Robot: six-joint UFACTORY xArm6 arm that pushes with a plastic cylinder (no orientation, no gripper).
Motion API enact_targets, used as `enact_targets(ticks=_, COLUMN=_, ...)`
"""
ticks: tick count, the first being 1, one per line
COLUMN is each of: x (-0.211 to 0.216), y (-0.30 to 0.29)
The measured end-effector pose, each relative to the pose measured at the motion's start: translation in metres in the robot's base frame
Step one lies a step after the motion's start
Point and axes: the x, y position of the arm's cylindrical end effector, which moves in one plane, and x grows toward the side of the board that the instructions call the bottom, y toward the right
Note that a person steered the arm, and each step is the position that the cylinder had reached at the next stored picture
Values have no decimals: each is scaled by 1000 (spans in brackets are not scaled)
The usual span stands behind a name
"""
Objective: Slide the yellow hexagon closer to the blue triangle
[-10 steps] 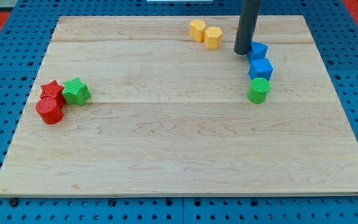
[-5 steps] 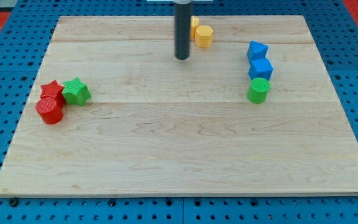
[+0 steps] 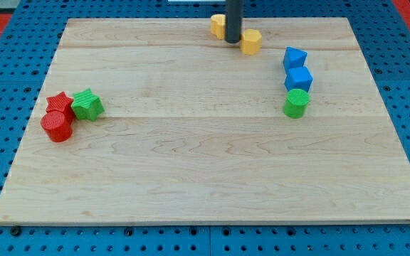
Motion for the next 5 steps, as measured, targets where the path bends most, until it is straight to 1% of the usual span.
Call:
enact_targets(ticks=1, x=4, y=33)
enact_targets(ticks=2, x=4, y=39)
enact_targets(ticks=3, x=16, y=12)
enact_targets(ticks=4, x=28, y=7)
enact_targets(ticks=5, x=50, y=32)
